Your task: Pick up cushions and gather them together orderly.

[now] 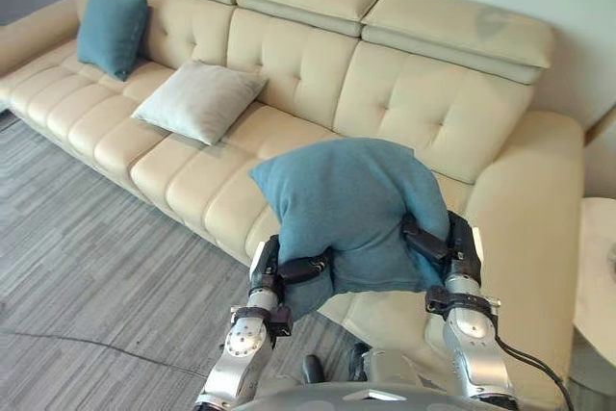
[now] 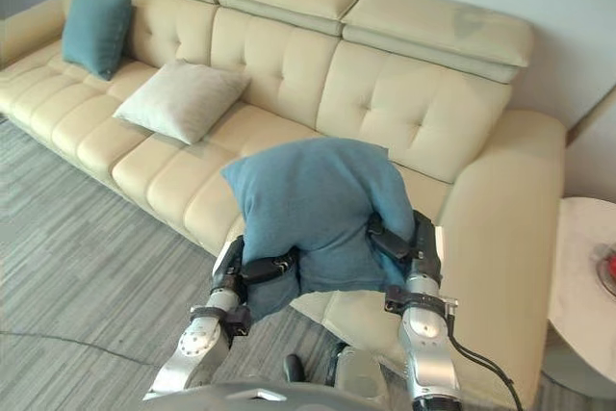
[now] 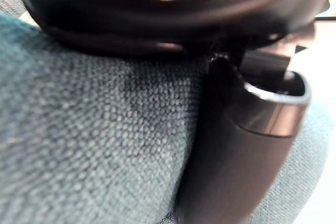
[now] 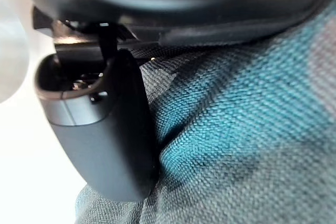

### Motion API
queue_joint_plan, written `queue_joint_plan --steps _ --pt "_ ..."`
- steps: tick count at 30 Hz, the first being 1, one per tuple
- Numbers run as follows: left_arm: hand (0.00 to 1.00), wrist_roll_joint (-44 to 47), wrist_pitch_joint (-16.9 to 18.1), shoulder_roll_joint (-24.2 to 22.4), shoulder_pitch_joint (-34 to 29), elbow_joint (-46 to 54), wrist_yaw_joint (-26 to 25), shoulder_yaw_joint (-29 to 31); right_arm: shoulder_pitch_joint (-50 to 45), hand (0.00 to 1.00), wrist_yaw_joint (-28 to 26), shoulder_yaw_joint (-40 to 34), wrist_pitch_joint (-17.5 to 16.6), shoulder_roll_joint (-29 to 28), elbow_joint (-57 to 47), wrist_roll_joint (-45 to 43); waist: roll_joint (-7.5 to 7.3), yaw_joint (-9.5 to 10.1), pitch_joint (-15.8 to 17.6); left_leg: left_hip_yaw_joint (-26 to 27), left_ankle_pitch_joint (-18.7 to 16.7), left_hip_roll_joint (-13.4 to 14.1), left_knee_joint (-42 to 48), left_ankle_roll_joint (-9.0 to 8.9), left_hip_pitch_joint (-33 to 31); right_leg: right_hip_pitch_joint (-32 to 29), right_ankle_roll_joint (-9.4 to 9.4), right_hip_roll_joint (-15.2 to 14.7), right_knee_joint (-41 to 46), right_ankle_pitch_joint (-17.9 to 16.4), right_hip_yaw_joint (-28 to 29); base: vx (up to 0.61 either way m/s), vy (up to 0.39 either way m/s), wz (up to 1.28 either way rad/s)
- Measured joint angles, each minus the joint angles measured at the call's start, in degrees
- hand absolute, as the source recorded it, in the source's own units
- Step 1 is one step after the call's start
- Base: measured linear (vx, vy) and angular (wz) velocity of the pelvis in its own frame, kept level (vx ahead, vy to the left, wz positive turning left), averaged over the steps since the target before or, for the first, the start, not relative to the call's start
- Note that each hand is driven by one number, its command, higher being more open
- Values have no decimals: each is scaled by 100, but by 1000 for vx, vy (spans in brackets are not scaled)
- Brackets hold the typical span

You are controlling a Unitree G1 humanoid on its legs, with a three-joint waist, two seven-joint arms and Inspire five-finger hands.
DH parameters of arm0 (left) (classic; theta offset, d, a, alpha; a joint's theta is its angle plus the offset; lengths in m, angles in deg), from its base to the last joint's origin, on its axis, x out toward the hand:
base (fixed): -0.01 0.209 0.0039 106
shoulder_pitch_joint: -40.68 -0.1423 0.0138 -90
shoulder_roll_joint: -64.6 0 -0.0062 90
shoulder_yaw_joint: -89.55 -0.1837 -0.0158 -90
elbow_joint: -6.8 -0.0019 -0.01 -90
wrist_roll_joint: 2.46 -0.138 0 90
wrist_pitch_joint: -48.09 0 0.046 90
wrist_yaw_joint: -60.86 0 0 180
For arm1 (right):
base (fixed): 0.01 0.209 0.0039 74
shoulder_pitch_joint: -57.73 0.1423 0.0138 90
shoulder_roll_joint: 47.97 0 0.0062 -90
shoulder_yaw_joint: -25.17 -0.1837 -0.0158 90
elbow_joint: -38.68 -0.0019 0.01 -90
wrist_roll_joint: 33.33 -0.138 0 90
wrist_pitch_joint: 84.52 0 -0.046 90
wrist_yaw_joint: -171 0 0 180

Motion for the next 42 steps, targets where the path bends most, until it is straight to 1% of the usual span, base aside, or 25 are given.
queue_joint_plan --steps 1,2,3,4,5,6,7,8,9,10,11,13,14,15,17,19,24,26,28,31,33,34,37,40,42 --pt "0 0 -18 0 -29 -2 4 -18 -67 0 0 -3 21 -3 -45 0 -7 2 4 21 -113 45 306 -62 -37 172 9 17 -103 7 -45 248 -80 43" --pt "0 2 -24 -2 -100 -1 30 -33 -204 0 0 9 64 -6 -199 -1 -9 48 9 149 -374 170 1078 -188 -161 508 9 70 -278 8 -67 173 -49 15" --pt "0 4 -22 -10 -151 15 60 -24 -327 0 2 38 96 -5 -434 -1 -9 125 28 486 -637 430 2118 -235 -446 834 5 152 -472 7 -47 253 -39 -3" --pt "0 5 -18 -27 -173 31 87 29 -331 0 4 70 95 -6 -594 0 -19 180 31 865 -941 860 2956 -153 -734 1090 -18 250 -680 -8 34 252 15 -44" --pt "0 10 13 -93 -164 38 112 80 -242 0 5 71 89 3 -702 1 -21 282 8 891 -1125 1191 3103 -158 -955 1152 -18 272 -801 -11 252 251 47 -57" --pt "0 12 46 -124 -162 44 114 95 -182 0 5 71 83 12 -716 2 -21 312 8 810 -1161 1292 3010 -197 -1025 1153 -18 263 -830 -10 341 203 132 -73" --pt "0 12 82 -187 -149 46 120 116 -79 0 7 68 80 32 -719 3 -31 351 15 508 -1146 1384 2645 -230 -1110 1156 -14 212 -867 -10 510 152 154 -52" --pt "0 11 82 -205 -144 46 121 116 -60 0 11 62 81 38 -718 3 -31 365 15 313 -1108 1393 2421 -290 -1118 1156 -9 180 -865 -8 587 232 333 -80" --pt "0 11 81 -219 -164 46 125 108 -59 0 23 54 82 65 -683 2 35 374 -26 -522 -438 1404 1143 -558 -906 1172 207 67 -858 -32 874 243 412 -67" --pt "0 10 81 -218 -172 46 126 104 -58 0 20 56 82 84 -673 2 68 381 -35 -667 -30 1444 878 -660 -831 1179 292 68 -870 -73 949 207 359 -73" --pt "0 10 80 -172 -164 19 126 110 -41 0 13 61 78 77 -586 3 -5 384 -31 -654 128 1382 823 -947 -757 1197 501 -18 -904 -161 1086 143 277 -44" --pt "0 15 66 24 -122 -11 110 114 -37 0 28 57 91 -161 -384 5 -302 299 1 -673 96 1024 858 -840 -655 1192 645 -378 -987 -87 1259 140 284 -37" --pt "0 16 62 64 -133 -12 106 114 -30 0 18 71 105 -160 -337 6 -326 304 13 -662 65 976 919 -789 -650 1192 714 -439 -1025 -11 1338 139 253 -50" --pt "0 20 62 118 -194 -10 105 114 -24 0 -5 124 115 -156 -276 9 -298 315 24 -577 6 941 898 -697 -564 1204 745 -487 -1096 141 1487 78 145 -57" --pt "0 21 62 175 -248 -8 106 114 -29 0 -11 155 118 -171 -213 28 -293 327 25 -413 -19 925 764 -661 -415 1189 742 -527 -1099 215 1647 62 147 -49" --pt "0 19 62 243 -281 -6 128 112 -77 0 -78 158 117 -171 -161 44 -296 326 24 -212 -30 892 426 -646 -144 1128 719 -547 -1100 267 1903 27 137 -56" --pt "0 18 38 279 -285 2 172 106 -126 0 -106 155 117 -150 -82 45 -307 293 17 427 -13 898 91 -637 -29 659 754 -579 -1125 289 2447 -30 52 -78" --pt "0 11 -27 278 -285 2 192 115 -118 0 -105 157 117 -137 99 51 -306 258 17 794 -5 963 -5 -647 18 378 792 -513 -1065 372 2737 -8 26 -78" --pt "0 11 -51 276 -279 4 192 129 -77 0 -99 158 117 -136 212 75 -305 229 16 964 -1 1003 -67 -651 25 240 778 -456 -1057 480 2765 1 13 -71" --pt "0 -6 -83 271 -245 4 191 163 -52 0 -71 164 117 -104 300 246 -306 62 17 1050 1 1029 -141 -650 32 55 774 -401 -1093 649 2749 -1 13 -60" --pt "0 -51 -86 261 -189 21 183 182 5 0 -50 171 117 -91 300 278 -306 63 17 1194 1 1049 -175 -650 7 -32 768 -377 -1215 809 2726 -28 27 -44" --pt "0 -134 -86 261 -100 28 165 214 70 0 1 194 115 -75 300 280 -306 63 17 1268 4 1061 -182 -646 -72 -64 749 -374 -1420 983 2683 -35 20 -25" --pt "0 -231 -85 259 49 50 86 305 229 0 82 293 115 -43 307 285 -307 55 17 1327 26 1061 -194 -633 -241 -195 730 -380 -1611 1152 2549 -44 10 -20" --pt "0 -268 -85 262 438 52 -149 379 717 0 291 444 117 41 421 293 -283 54 41 1370 167 1045 -240 -621 -615 -554 706 -388 -1724 1326 2469 -44 -7 -4" --pt "0 -341 -85 259 733 52 -303 379 1120 0 431 470 117 105 504 452 -235 55 153 1359 231 1042 -242 -600 -786 -696 682 -389 -1759 1415 2457 -49 -8 5"
